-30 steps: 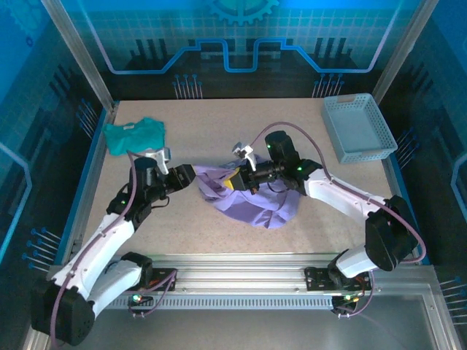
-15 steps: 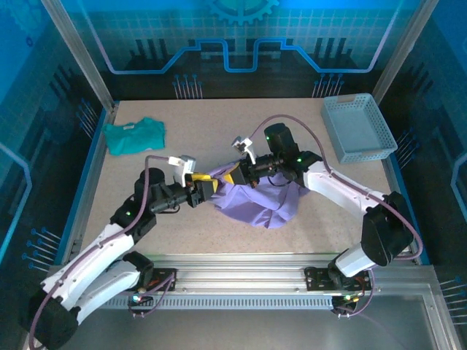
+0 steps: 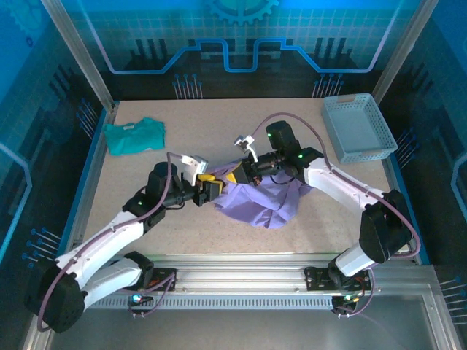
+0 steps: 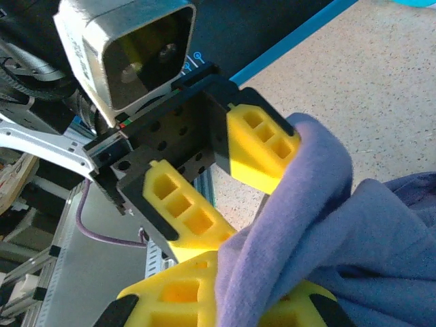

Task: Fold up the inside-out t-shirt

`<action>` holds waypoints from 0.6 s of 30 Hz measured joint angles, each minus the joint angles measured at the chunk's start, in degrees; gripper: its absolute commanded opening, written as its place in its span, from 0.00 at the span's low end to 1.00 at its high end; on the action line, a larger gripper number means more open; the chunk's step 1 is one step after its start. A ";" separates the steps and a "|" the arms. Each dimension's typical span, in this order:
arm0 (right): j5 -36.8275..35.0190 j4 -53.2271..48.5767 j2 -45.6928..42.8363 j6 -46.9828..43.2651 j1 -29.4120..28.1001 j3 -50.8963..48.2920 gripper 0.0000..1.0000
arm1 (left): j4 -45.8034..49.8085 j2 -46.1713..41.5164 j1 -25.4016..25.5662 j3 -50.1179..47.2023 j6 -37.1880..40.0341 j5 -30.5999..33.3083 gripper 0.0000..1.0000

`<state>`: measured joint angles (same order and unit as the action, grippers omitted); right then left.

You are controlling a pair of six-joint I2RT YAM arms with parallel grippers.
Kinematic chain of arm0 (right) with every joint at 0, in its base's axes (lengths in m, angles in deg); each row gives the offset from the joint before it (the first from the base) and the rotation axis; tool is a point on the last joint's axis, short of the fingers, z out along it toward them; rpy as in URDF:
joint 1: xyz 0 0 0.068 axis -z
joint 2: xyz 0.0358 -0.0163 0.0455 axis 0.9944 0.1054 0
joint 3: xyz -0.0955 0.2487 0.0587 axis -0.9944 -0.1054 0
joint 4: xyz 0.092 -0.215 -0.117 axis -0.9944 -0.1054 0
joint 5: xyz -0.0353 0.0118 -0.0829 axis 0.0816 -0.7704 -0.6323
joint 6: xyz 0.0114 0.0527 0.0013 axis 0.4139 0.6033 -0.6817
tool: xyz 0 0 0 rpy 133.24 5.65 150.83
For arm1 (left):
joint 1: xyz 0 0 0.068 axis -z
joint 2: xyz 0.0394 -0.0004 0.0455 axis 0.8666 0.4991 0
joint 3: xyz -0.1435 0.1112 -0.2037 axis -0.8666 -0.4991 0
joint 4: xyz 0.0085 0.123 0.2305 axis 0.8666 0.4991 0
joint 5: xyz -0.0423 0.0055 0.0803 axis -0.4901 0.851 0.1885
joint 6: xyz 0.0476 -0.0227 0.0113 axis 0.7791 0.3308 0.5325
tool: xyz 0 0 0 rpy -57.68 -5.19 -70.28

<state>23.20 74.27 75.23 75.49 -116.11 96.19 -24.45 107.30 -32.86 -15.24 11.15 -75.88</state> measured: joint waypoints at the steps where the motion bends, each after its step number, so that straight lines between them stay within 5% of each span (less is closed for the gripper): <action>1: 0.13 -0.44 0.00 -0.28 0.02 0.22 0.00 | -0.04 0.52 -0.07 0.24 0.59 0.02 0.48; 10: 1.62 -4.09 0.31 -2.64 0.09 2.03 0.00 | -2.99 3.19 -0.85 1.60 4.87 -0.85 0.46; 18: 1.51 -5.51 0.46 -3.10 0.59 2.73 0.00 | -3.87 4.83 -0.90 3.23 5.86 -3.74 0.17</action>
<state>24.71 68.76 75.69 72.39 -115.52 98.92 -28.32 112.13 -33.76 -12.01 17.01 -79.62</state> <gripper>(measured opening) 0.060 0.235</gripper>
